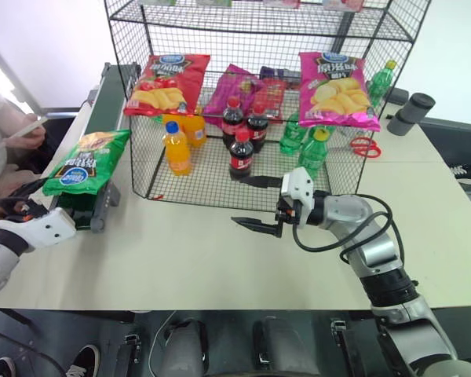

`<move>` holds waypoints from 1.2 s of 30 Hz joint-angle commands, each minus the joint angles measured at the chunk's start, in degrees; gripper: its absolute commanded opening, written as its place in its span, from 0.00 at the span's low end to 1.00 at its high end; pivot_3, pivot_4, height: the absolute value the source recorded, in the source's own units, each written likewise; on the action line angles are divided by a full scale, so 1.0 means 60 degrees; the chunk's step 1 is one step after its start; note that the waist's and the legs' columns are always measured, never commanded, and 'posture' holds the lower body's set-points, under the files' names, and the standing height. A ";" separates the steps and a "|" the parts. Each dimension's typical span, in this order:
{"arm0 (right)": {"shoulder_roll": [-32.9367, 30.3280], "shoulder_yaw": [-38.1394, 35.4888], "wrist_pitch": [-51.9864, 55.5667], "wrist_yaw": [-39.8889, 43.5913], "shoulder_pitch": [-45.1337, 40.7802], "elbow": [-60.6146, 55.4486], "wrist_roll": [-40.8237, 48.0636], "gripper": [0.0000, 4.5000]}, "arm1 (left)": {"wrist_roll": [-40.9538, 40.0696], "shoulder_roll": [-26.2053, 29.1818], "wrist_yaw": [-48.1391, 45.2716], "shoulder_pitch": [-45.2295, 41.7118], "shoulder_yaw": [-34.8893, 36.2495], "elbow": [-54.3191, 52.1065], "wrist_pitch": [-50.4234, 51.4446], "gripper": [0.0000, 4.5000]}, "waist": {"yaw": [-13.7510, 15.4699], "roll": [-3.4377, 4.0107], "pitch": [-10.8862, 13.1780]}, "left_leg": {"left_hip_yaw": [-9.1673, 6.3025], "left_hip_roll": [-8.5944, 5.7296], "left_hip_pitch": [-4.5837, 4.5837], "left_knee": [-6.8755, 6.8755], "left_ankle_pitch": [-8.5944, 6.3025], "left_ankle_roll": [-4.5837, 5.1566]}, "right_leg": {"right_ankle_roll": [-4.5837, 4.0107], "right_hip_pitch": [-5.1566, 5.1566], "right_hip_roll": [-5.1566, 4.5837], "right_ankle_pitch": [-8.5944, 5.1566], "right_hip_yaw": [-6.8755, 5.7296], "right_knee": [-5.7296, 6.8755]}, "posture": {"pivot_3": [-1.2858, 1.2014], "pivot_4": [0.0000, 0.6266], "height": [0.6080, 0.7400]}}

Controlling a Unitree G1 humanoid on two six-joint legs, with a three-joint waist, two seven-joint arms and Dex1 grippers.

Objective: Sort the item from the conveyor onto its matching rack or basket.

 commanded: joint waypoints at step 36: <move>-0.0405 -0.0560 -0.0666 -0.0184 -0.0178 0.0280 -0.0162 1.00 | -0.8798 -0.0405 -0.5530 0.0676 0.2463 -0.2625 0.1238 0.01 | -0.0057 0.0002 0.0002 | 0.0002 0.0019 -0.0005 0.0001 0.0001 -0.0002 | 0.0000 -0.0005 -0.0004 0.0000 0.0005 -0.0001 | 0.52 0.24 1.00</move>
